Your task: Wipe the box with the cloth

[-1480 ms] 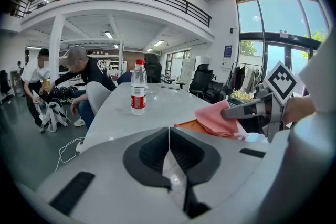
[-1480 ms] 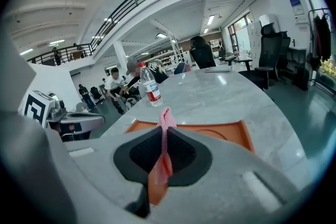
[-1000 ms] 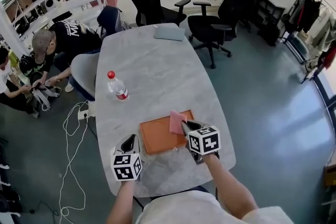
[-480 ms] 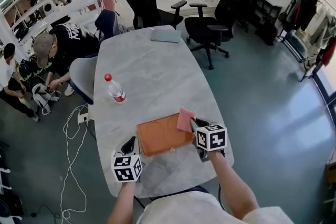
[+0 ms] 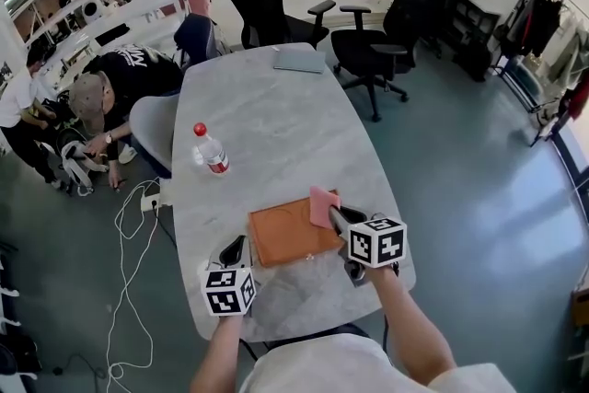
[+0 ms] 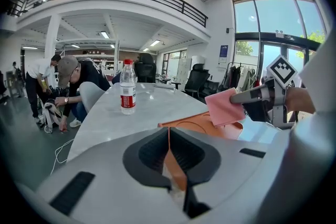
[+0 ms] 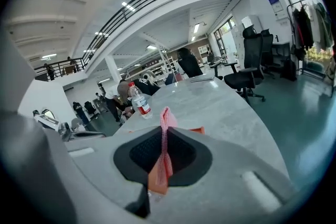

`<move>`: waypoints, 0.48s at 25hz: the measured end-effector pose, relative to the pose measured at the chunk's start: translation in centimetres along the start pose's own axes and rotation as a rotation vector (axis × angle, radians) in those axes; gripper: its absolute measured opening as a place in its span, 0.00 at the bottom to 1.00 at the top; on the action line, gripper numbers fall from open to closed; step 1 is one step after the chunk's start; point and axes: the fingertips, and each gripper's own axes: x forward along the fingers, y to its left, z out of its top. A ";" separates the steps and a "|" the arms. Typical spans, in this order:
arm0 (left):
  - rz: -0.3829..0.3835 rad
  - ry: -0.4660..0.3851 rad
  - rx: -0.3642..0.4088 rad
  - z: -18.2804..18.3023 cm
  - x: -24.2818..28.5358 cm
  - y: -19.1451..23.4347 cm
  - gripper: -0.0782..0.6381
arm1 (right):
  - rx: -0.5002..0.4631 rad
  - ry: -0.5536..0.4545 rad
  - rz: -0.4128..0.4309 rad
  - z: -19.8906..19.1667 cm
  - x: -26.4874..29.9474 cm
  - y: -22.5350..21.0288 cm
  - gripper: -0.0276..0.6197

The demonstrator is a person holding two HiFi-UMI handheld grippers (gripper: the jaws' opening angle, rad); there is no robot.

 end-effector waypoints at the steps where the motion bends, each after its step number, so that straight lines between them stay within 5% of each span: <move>1: -0.002 0.000 -0.001 0.0 -0.1 0.0 0.13 | -0.003 -0.002 0.009 0.1 0.0 0.6 0.06; 12: -0.047 -0.001 0.024 -1.2 -1.8 1.1 0.13 | 0.017 -0.038 0.071 0.0 0.2 6.6 0.06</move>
